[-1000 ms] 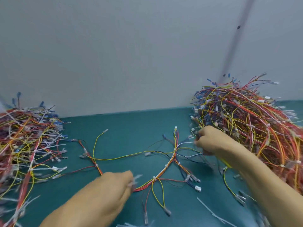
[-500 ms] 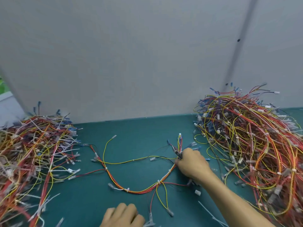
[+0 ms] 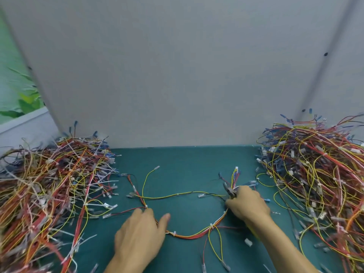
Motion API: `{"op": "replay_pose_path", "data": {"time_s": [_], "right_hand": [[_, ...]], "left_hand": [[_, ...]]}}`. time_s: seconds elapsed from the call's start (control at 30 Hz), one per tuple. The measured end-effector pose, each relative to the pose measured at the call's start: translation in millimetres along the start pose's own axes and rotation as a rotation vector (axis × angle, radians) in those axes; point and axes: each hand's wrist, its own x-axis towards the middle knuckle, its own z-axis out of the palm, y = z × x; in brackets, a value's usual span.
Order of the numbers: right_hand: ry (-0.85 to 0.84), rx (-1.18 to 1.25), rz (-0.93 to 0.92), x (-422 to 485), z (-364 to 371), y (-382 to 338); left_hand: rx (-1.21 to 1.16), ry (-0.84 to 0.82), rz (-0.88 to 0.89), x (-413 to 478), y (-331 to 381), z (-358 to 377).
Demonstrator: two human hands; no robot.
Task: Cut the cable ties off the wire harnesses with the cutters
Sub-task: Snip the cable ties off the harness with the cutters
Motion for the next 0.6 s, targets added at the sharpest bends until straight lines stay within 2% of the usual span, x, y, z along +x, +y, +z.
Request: {"op": "replay_pose_path", "data": {"time_s": [0.13, 0.23, 0.3, 0.37, 0.43, 0.5, 0.6], "right_hand": [[-0.008, 0.308, -0.098, 0, -12, 4], [-0.034, 0.695, -0.122, -9, -19, 7], [-0.119, 0.912, -0.137, -16, -24, 8], [-0.201, 1.060, -0.143, -22, -29, 9], [-0.244, 1.163, -0.151, -27, -34, 9], [-0.237, 1.229, -0.174, -32, -38, 8], [-0.186, 1.272, -0.247, -38, -40, 9]], "left_hand": [[0.060, -0.043, -0.114, 21, 7, 10], [-0.007, -0.042, -0.118, 25, 6, 16], [-0.278, 0.019, -0.121, 28, 2, 16], [-0.757, 0.008, -0.151, 31, 1, 10], [-1.121, 0.009, -0.171, 32, 2, -1], [-1.303, 0.007, -0.169, 36, 2, -11], [-1.422, 0.012, -0.152, 41, 1, -22]]}}
